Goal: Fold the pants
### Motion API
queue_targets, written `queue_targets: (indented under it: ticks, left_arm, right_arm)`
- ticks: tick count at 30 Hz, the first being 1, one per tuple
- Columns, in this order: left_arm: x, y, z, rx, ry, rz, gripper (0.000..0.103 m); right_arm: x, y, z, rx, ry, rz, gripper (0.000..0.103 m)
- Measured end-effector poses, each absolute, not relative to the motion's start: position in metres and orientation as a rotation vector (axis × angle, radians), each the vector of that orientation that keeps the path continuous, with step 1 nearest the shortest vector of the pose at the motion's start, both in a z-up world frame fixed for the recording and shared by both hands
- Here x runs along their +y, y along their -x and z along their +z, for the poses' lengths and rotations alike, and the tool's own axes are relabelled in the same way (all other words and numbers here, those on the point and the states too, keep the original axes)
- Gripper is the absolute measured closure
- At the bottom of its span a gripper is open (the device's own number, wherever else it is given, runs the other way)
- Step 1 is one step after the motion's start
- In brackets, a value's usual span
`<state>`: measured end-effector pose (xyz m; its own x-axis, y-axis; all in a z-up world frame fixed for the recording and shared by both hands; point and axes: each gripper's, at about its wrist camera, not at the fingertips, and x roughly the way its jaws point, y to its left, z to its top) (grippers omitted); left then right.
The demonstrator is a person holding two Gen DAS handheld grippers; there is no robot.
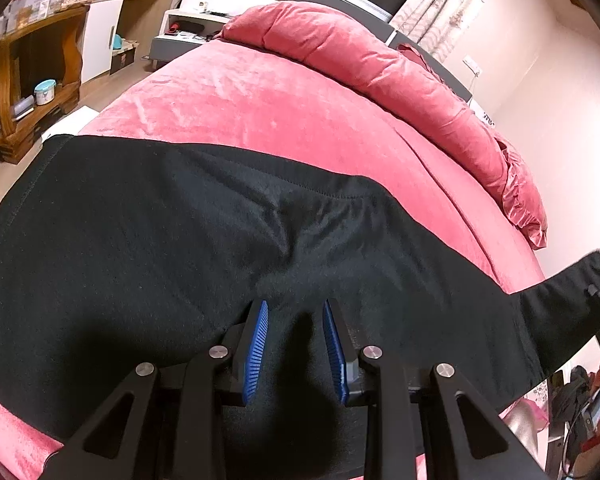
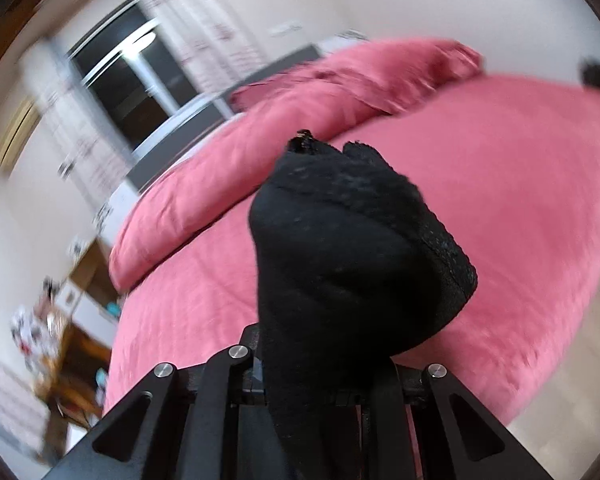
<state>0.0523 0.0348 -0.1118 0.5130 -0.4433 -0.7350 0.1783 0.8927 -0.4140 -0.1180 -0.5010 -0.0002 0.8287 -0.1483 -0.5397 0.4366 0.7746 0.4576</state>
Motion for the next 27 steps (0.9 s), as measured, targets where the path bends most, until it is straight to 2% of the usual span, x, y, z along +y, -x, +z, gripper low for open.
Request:
queue_targets:
  ticks: [9,20,24,27]
  left_arm:
    - [0.04,-0.055,-0.111,0.961,0.336,-0.366,0.074]
    - [0.039,-0.054,-0.111,0.966,0.339,-0.366,0.074]
    - [0.038,-0.056,-0.113,0.975,0.336,-0.371,0.074]
    - [0.038,-0.057,-0.114,0.977,0.336,-0.373,0.074]
  right_arm:
    - [-0.377,0.071,0.006,0.601,-0.231,-0.164,0.085]
    - [-0.257,0.026,-0.061,0.753,0.112,-0.029,0.082]
    - [-0.238,0.021,-0.086,0.816,0.2,-0.002,0.078]
    - [-0.227,0.024,-0.101,0.872,0.235,0.033,0.07]
